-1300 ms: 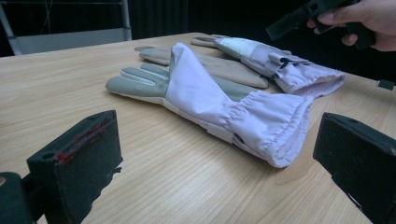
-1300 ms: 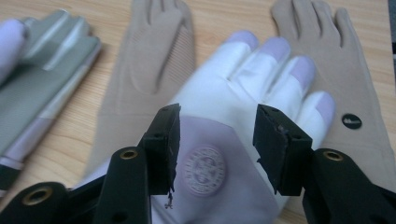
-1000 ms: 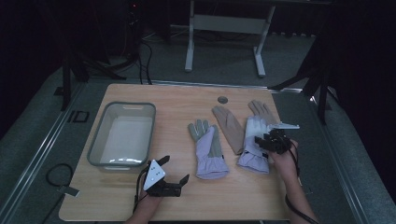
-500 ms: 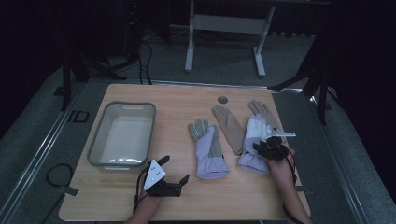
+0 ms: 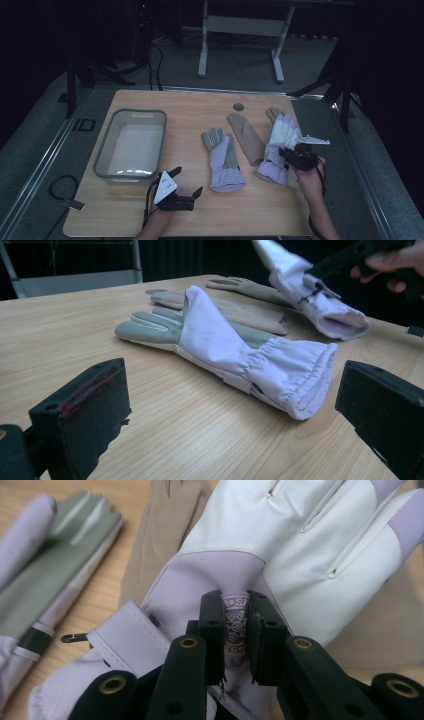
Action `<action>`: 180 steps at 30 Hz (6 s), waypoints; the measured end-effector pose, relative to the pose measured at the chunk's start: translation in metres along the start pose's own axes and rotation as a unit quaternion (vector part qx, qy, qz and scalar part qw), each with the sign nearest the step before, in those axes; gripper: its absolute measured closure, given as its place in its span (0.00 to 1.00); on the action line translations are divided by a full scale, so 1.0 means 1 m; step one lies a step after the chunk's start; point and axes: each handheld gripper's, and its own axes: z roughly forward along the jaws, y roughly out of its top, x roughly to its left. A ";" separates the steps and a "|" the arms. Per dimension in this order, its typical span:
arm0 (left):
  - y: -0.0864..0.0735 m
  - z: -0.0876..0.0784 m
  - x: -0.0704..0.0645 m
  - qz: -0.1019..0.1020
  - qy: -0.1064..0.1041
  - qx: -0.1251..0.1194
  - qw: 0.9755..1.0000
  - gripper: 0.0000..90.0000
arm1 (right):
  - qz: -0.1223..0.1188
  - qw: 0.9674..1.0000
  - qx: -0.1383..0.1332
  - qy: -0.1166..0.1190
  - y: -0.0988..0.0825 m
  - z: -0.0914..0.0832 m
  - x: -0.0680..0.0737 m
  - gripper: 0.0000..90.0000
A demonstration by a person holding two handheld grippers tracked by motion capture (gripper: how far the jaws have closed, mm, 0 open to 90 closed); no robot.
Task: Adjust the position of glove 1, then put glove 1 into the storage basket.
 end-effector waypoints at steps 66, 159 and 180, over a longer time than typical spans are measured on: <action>0.000 0.000 -0.001 0.002 -0.001 -0.002 1.000 0.01 | -0.144 0.983 0.073 0.089 0.056 0.040 0.165 0.87; 0.035 0.084 -0.017 -0.113 -0.052 0.255 0.959 0.73 | -0.011 0.982 0.096 0.165 0.005 0.080 0.112 0.88; 0.074 0.074 -0.001 -0.088 -0.084 0.244 0.962 0.86 | -0.029 0.989 0.043 0.139 0.031 0.048 0.126 0.91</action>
